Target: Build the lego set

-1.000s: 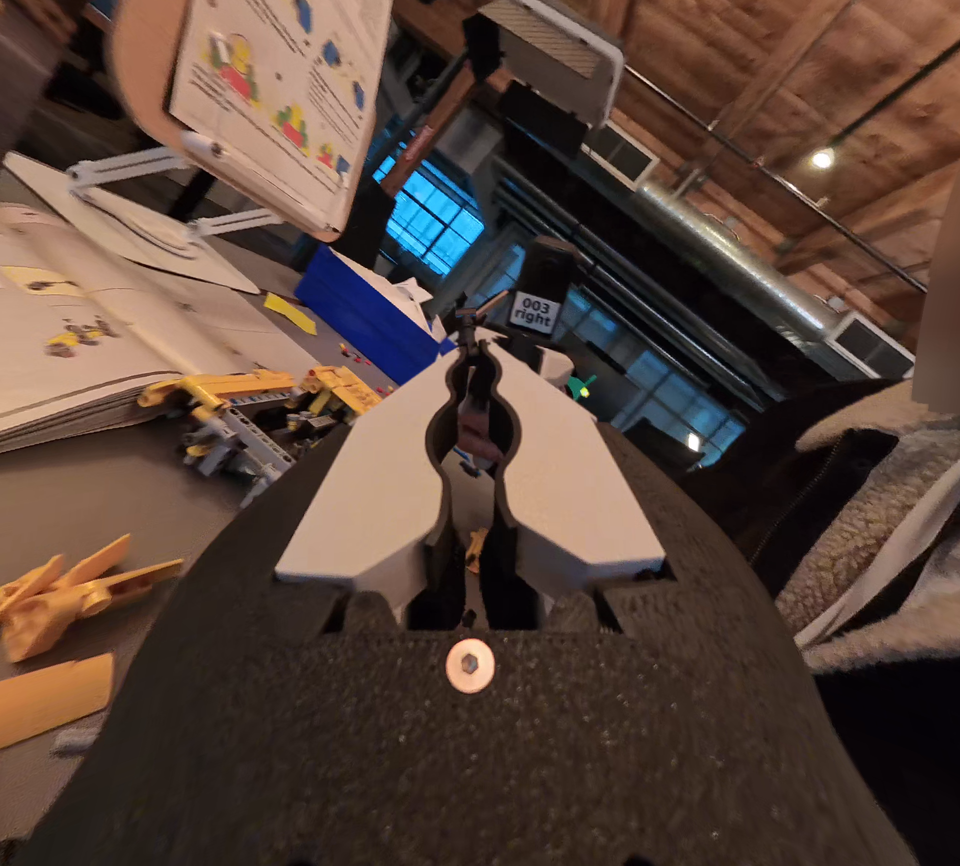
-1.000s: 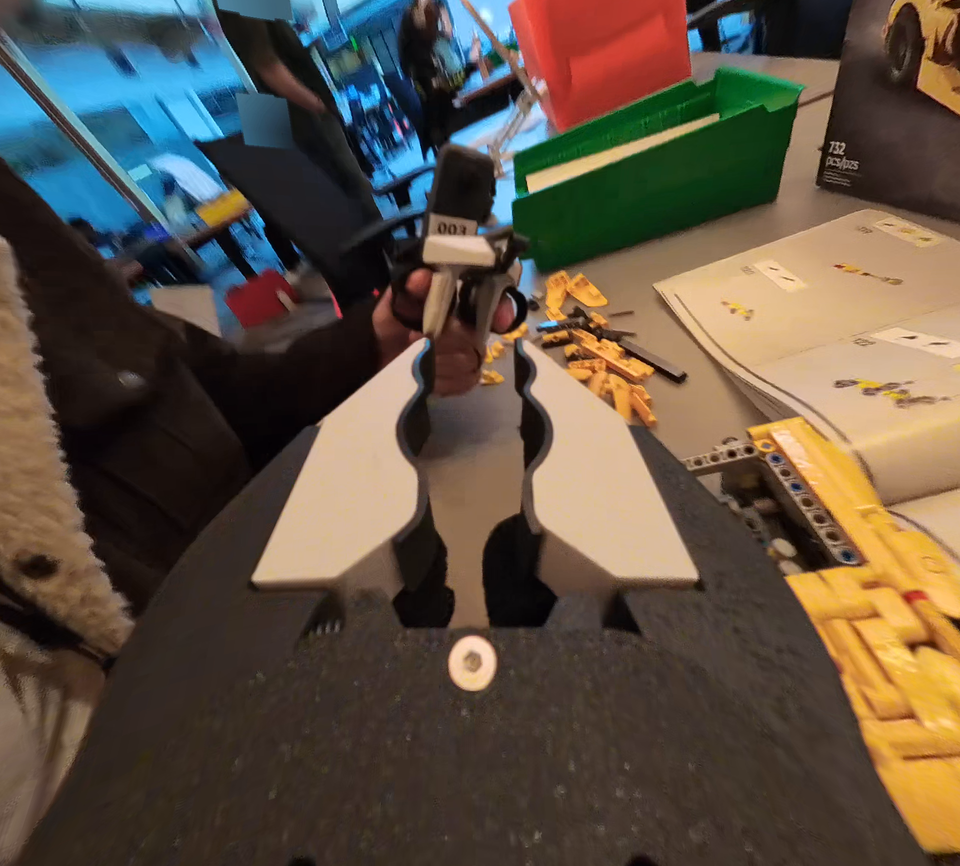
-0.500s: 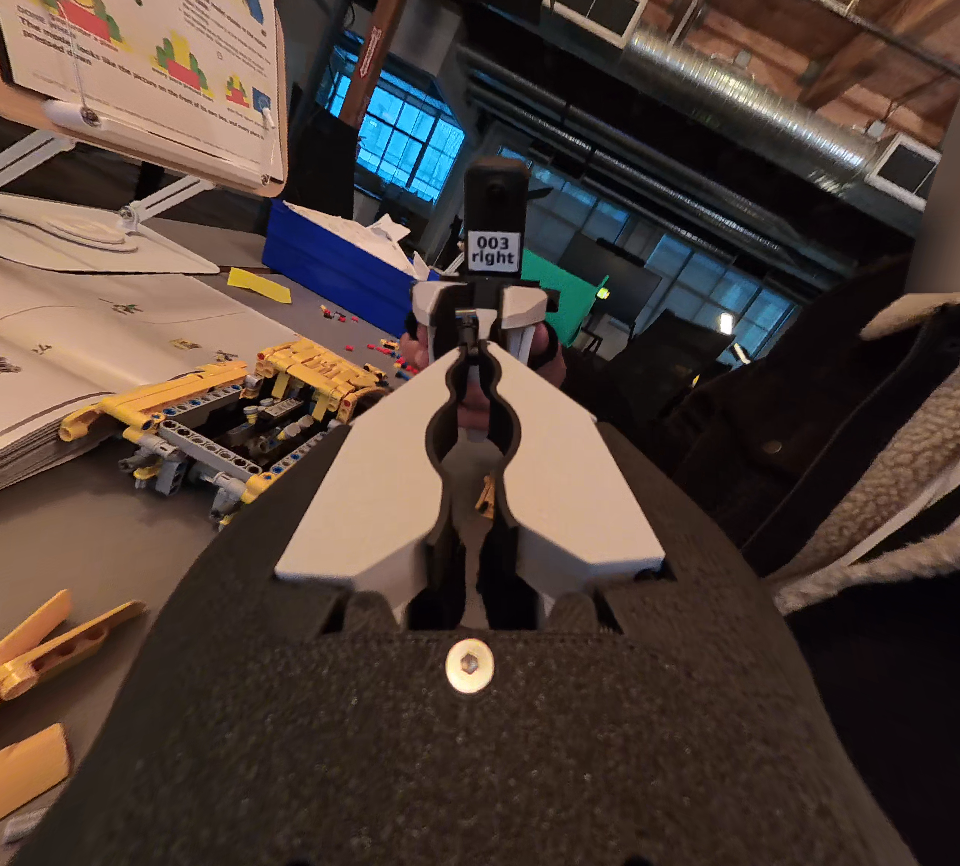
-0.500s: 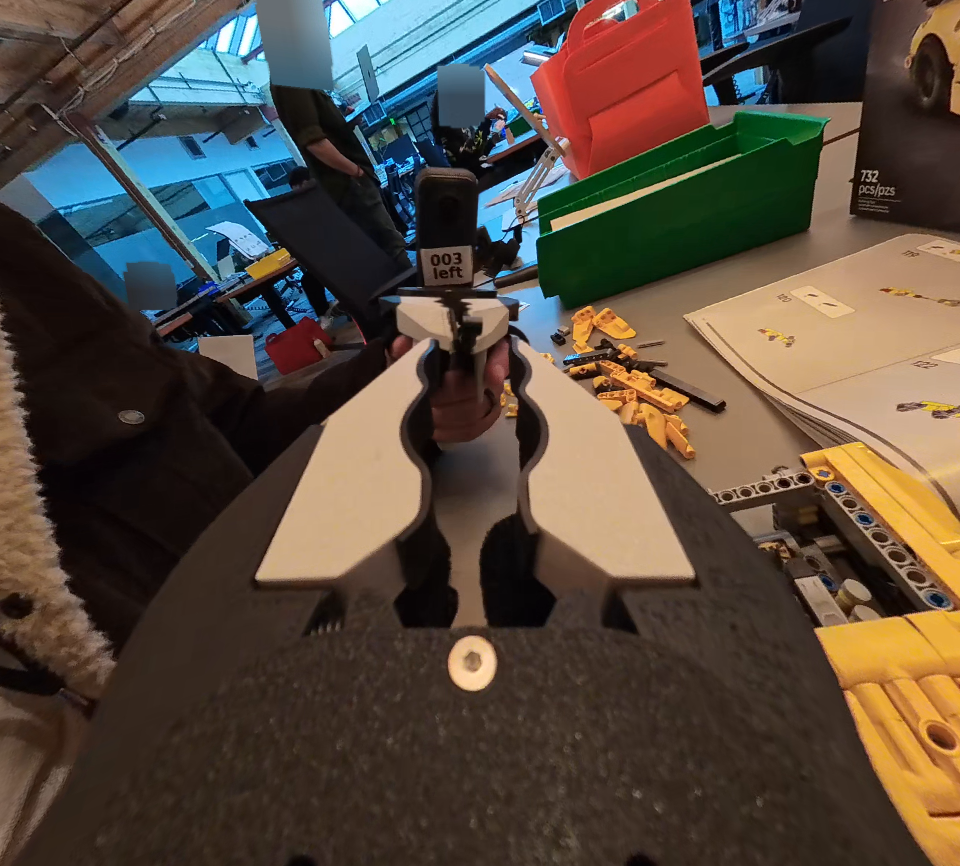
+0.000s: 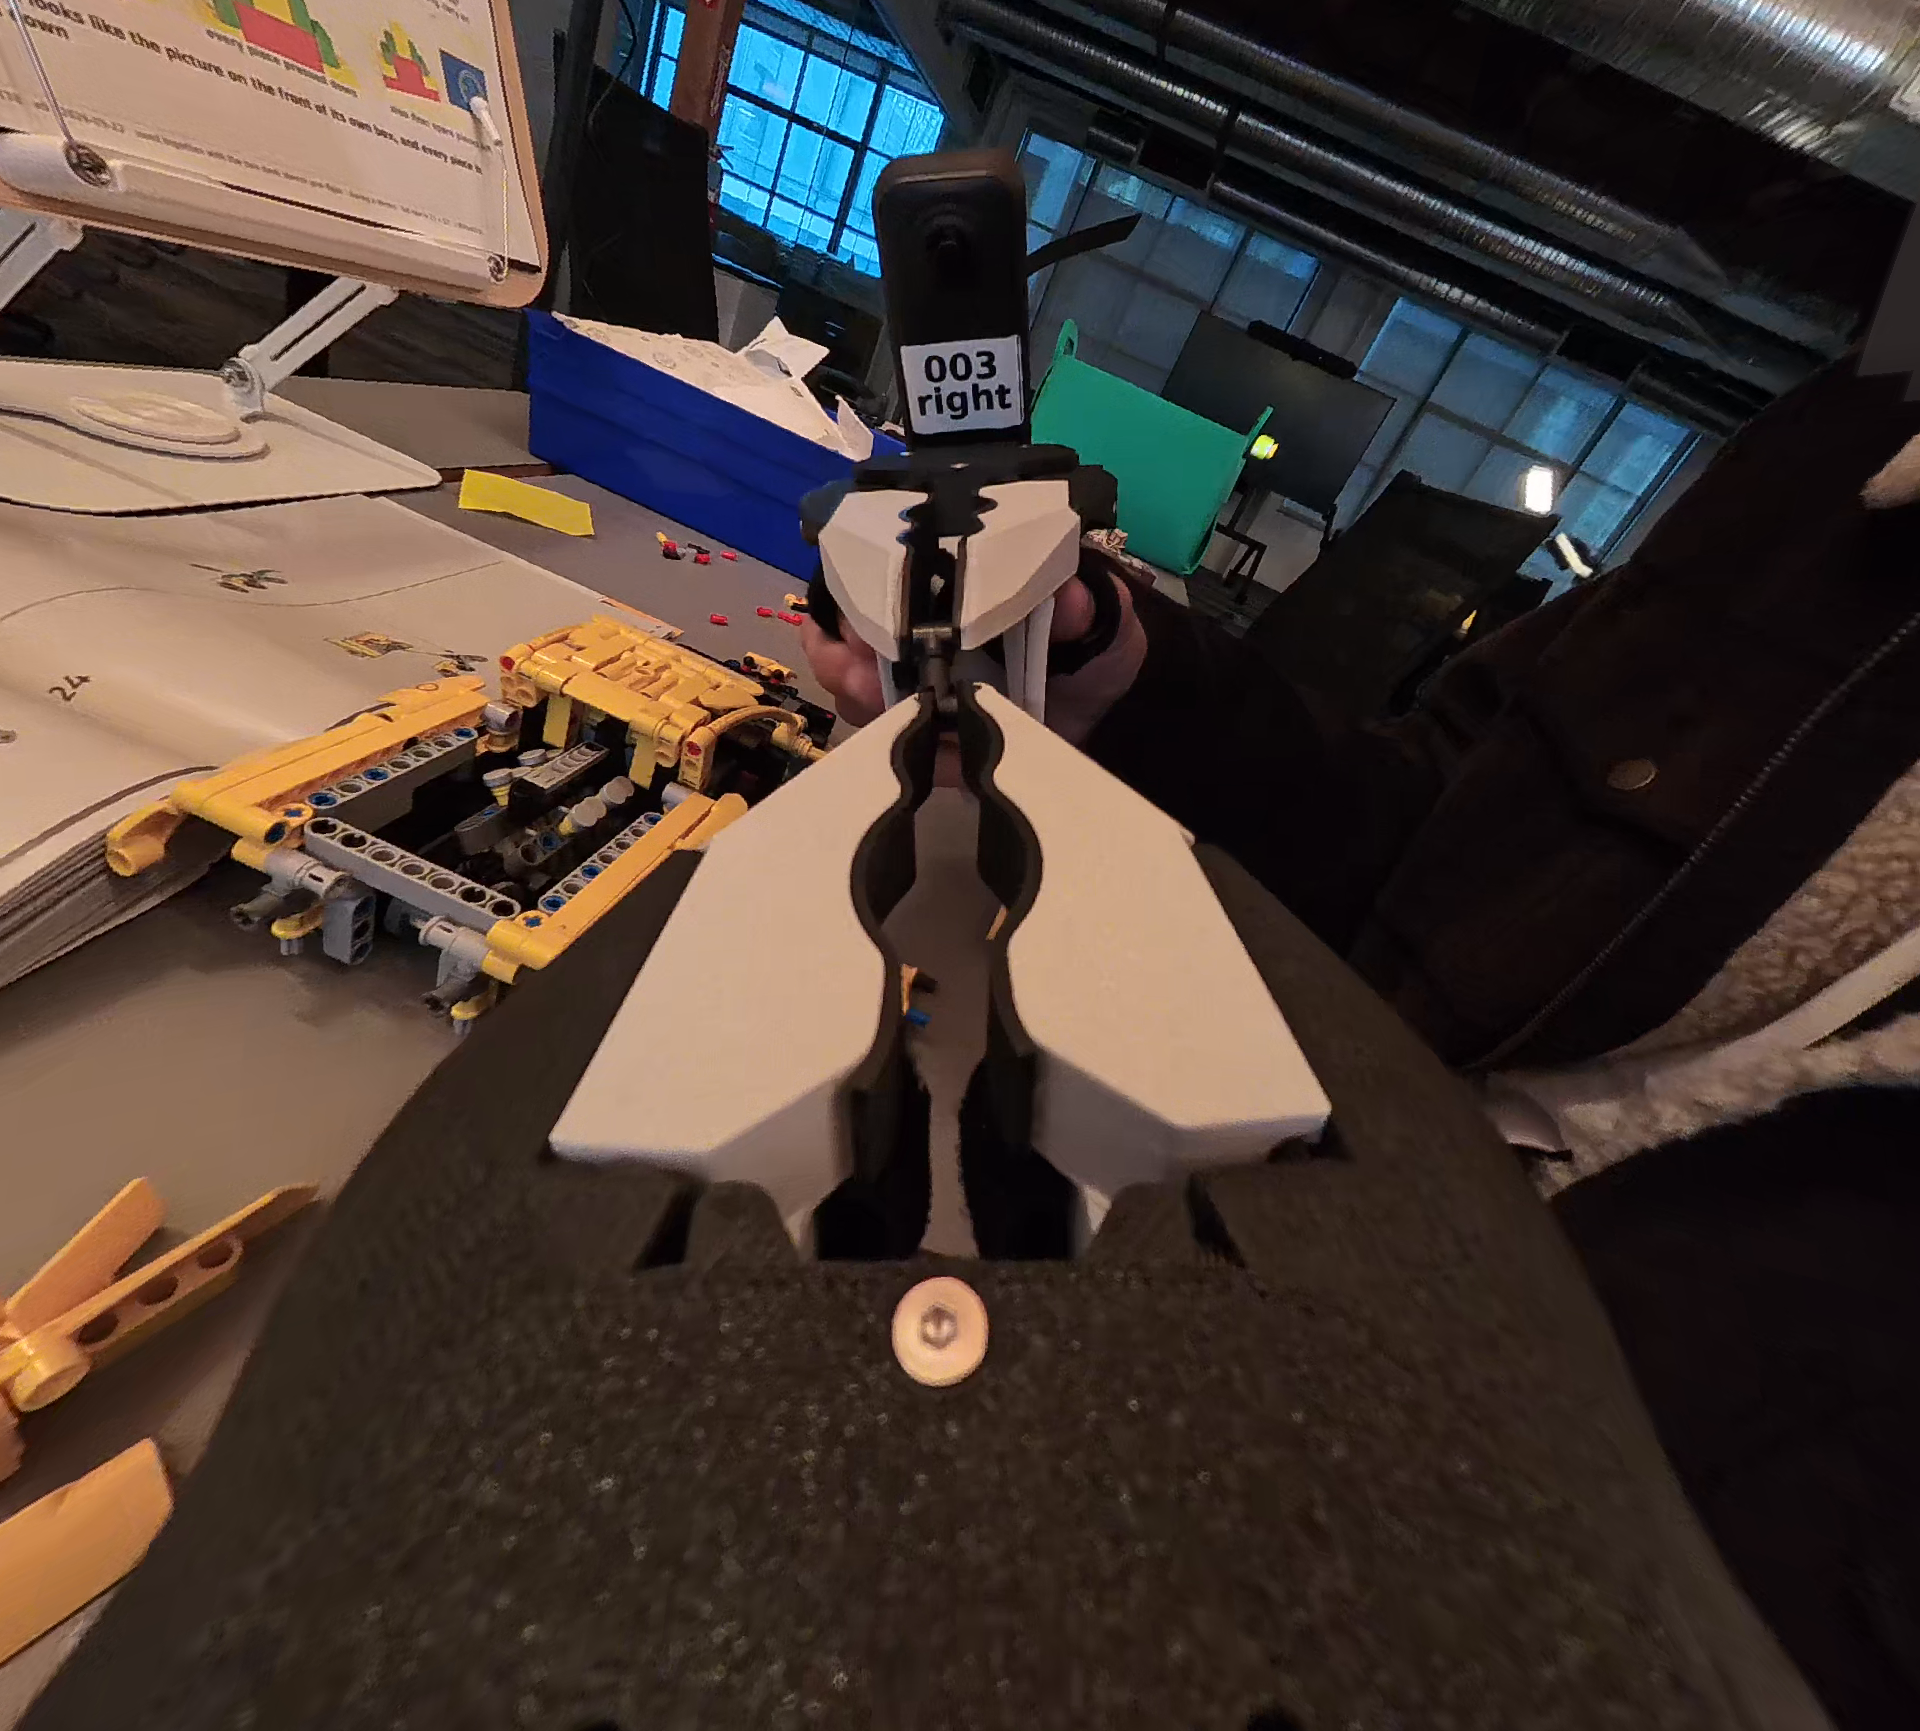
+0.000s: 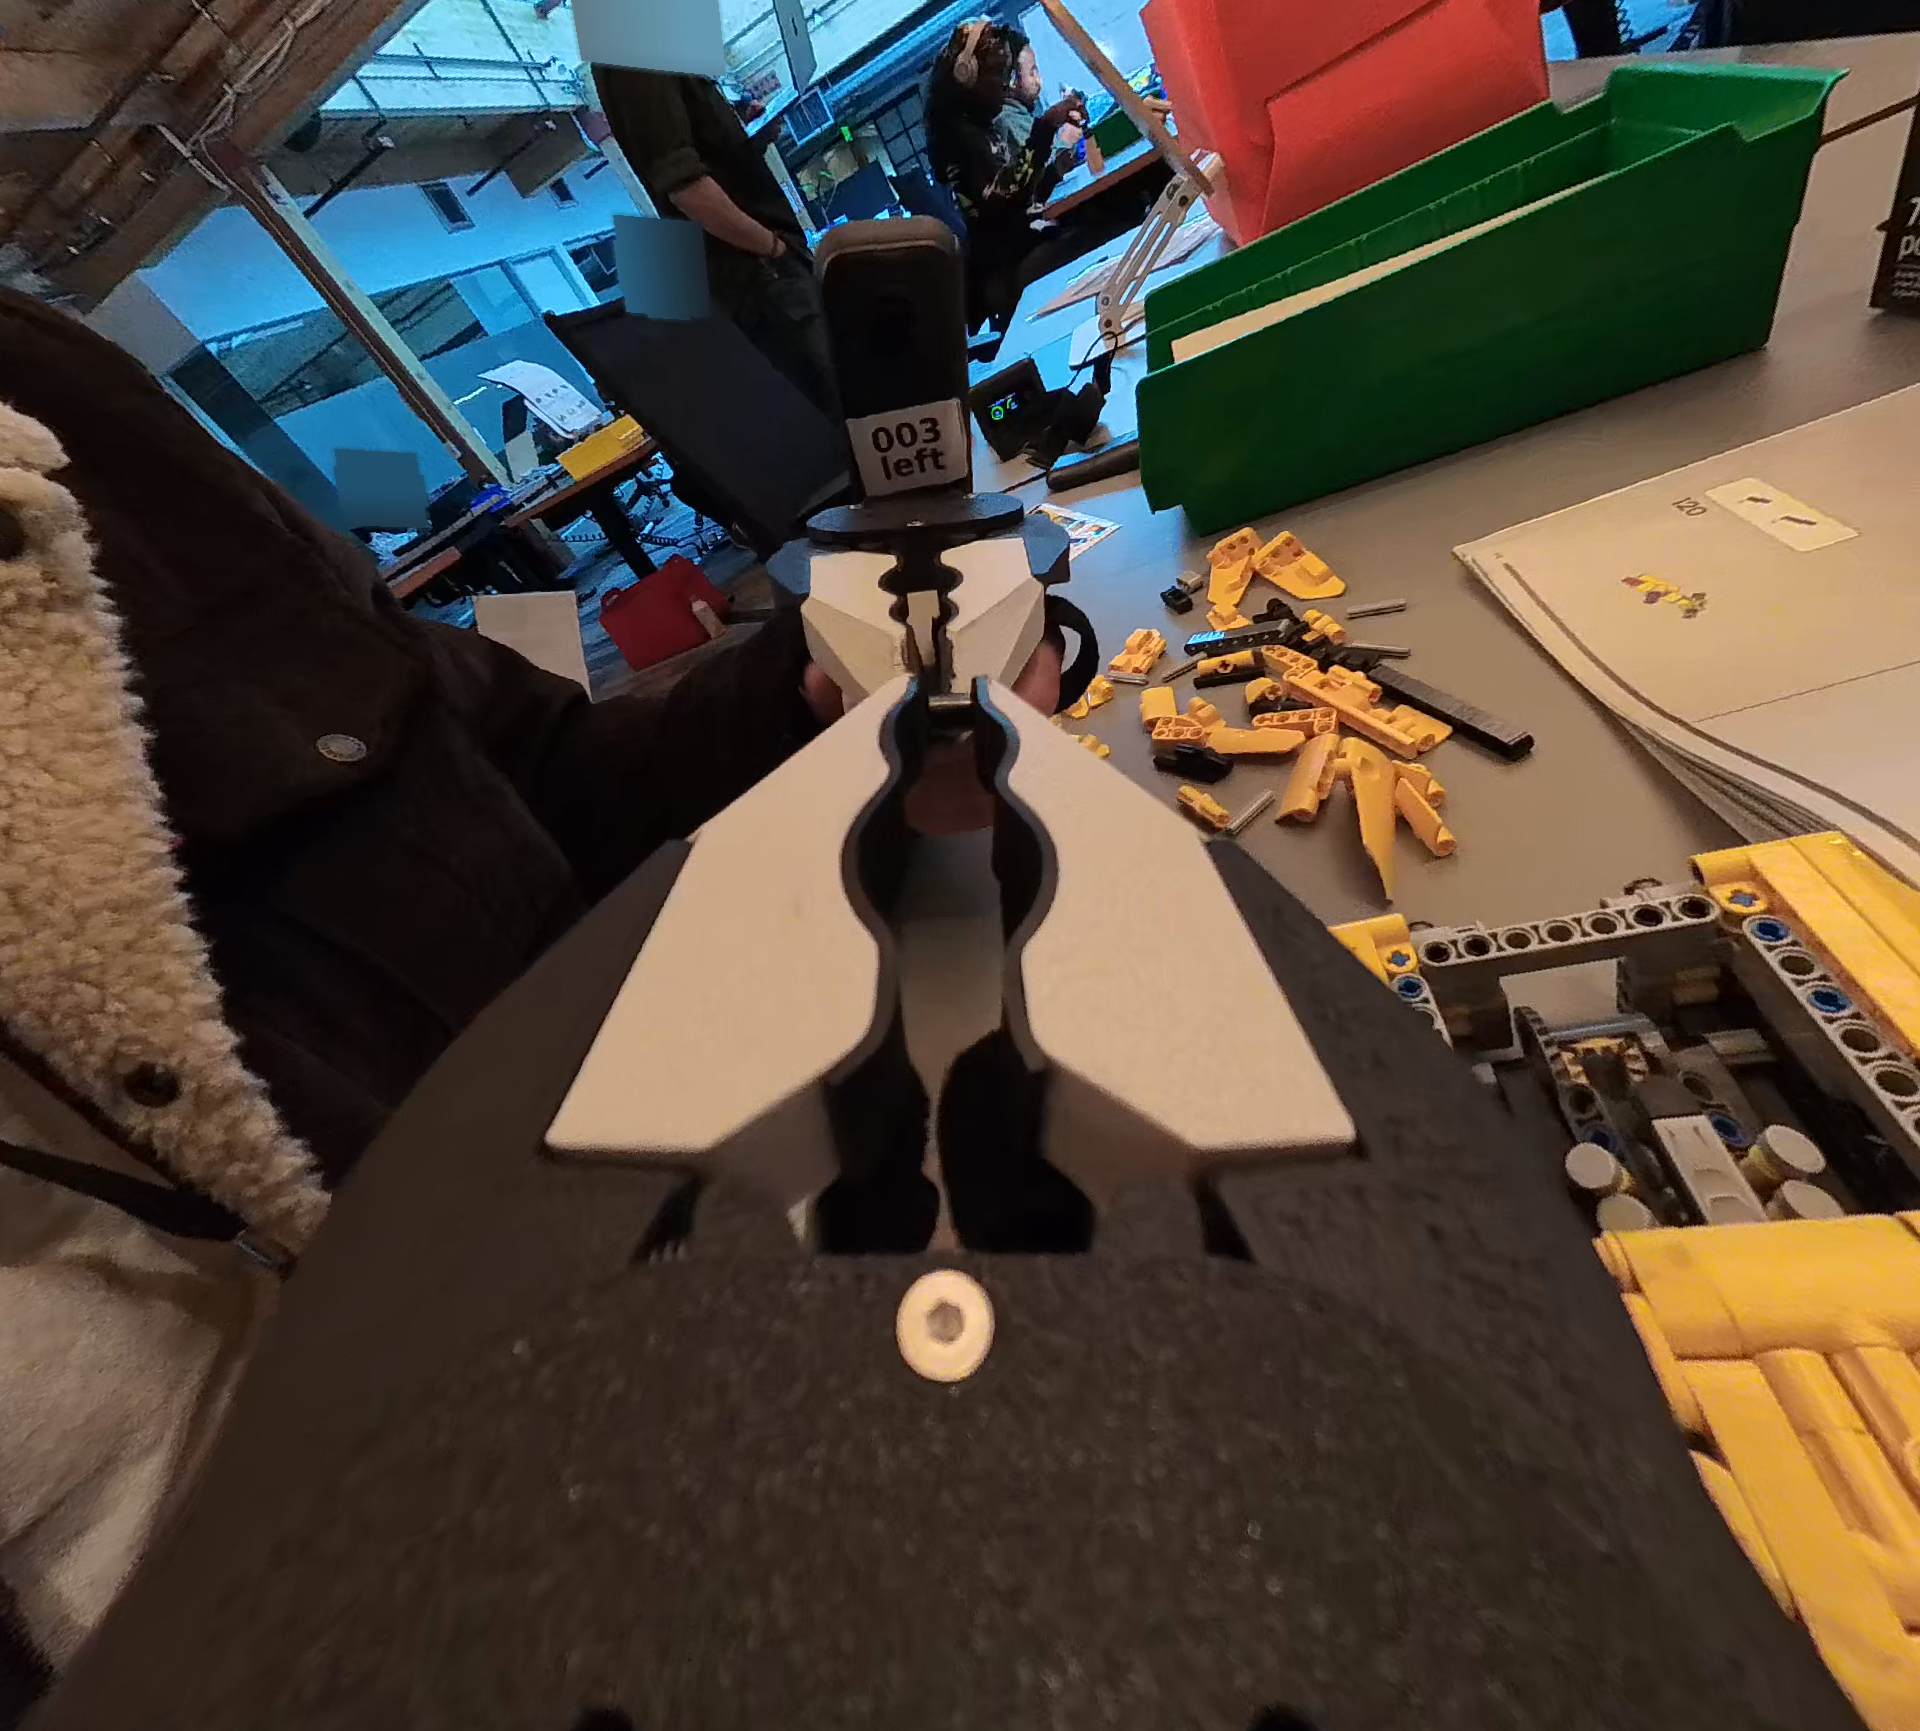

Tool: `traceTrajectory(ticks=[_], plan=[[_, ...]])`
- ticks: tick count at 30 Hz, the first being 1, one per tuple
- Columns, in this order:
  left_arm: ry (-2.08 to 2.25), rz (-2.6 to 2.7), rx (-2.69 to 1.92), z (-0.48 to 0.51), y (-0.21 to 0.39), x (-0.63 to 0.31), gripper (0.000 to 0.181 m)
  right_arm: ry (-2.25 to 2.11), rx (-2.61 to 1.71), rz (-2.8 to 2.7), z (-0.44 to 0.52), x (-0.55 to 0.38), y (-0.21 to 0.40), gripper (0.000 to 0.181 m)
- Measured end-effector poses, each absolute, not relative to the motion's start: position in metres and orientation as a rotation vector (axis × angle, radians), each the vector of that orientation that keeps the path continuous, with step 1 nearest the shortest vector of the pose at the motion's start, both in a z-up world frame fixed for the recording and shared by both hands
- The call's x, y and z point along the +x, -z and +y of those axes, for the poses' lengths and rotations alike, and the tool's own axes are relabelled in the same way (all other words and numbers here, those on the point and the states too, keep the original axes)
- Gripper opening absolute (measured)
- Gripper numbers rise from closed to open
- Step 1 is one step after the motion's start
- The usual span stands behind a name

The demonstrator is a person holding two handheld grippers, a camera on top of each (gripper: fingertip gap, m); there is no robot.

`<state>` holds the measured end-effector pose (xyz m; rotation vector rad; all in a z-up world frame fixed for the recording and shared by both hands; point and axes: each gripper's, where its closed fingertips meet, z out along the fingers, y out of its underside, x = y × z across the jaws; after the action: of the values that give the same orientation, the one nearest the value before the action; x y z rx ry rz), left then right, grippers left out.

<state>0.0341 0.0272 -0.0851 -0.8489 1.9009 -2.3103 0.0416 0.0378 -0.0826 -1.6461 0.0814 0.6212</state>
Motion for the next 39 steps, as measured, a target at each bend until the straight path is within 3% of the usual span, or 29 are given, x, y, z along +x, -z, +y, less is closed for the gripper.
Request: traceTrajectory(ticks=[33,39], plan=[[2.312,1.75,-0.937,0.039,0.08,0.049,0.01,-0.752,-1.54,0.254,0.038,0.06,0.08,0.006],[2.309,1.747,-0.953,0.04,0.081,0.05,0.01,-0.419,-1.667,0.17,0.043,0.067,0.091,0.006]])
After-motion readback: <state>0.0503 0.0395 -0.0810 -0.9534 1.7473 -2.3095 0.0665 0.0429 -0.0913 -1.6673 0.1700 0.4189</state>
